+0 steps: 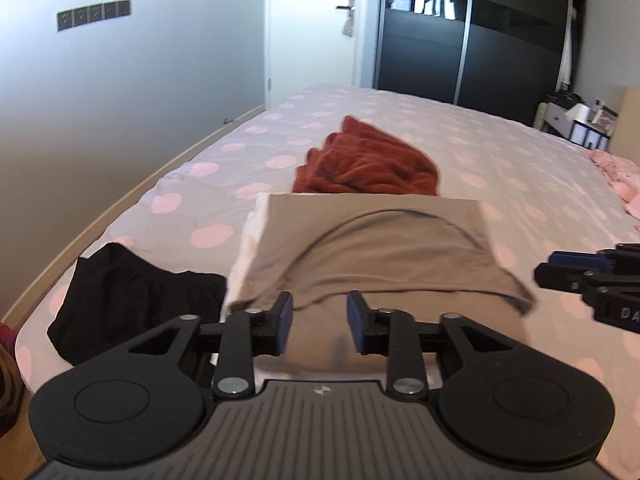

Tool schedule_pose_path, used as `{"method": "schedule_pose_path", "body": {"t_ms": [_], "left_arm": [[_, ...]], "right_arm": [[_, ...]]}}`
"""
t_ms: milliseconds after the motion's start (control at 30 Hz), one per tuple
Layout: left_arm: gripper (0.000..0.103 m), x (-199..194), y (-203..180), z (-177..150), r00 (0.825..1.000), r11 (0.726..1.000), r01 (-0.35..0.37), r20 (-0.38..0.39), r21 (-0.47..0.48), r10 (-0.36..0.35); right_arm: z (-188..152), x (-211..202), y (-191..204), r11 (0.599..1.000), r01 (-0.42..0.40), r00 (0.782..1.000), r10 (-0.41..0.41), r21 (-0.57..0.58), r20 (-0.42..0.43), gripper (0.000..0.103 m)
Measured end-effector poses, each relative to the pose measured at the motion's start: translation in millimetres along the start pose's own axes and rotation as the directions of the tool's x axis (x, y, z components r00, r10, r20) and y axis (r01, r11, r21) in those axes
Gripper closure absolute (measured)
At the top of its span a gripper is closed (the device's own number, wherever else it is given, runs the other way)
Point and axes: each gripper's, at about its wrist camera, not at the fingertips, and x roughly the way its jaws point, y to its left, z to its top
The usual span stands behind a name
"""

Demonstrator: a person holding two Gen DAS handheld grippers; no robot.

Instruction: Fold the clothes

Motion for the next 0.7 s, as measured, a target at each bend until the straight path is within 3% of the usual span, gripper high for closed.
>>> {"method": "schedule_pose_path", "body": {"t_ms": [33,233,433,467,533,600,700], "left_arm": [[0.058,-9.7,-8.3,-0.6,1.000,1.000,0.011,0.006,0.008,-0.011],[0.047,-61.8,-73.5,5.3,0.996,0.992,0.062,0.065,0.108,-0.069],[0.029,-101.8,-159.4,14.4,0.986,0.962,0.054,0.137,0.267,-0.093],[0.028,-108.0,-174.7,13.8,0.983,0.956,0.049,0.155,0.288,-0.097],[0.028,-116.8,-210.6,4.8,0.976,0.944,0.029,0.195,0.328,-0.098],[0.027,-122.1,-246.1,-13.1,0.966,0.937,0.007,0.238,0.349,-0.096],[0.024,-128.5,-294.1,-43.1,0.948,0.935,0.031,0.285,0.355,-0.139]], "right_arm": [[-3.4,-10.8,0.4,1.000,-0.006,1.000,0.006,-0.004,0.005,0.073],[-28.8,-76.0,-10.4,1.000,-0.004,1.000,0.005,-0.028,0.014,0.060],[-51.6,-155.6,-47.7,0.999,0.050,0.998,-0.049,-0.018,0.044,0.057],[-56.8,-169.4,-55.4,0.997,0.071,0.996,-0.070,-0.019,0.051,0.054],[-67.9,-197.3,-71.4,0.994,0.109,0.992,-0.108,-0.017,0.064,0.033],[-82.8,-224.8,-88.8,0.991,0.137,0.988,-0.136,-0.005,0.068,0.021],[-110.5,-263.8,-110.6,0.976,0.219,0.974,-0.218,0.001,0.068,0.016]]}}
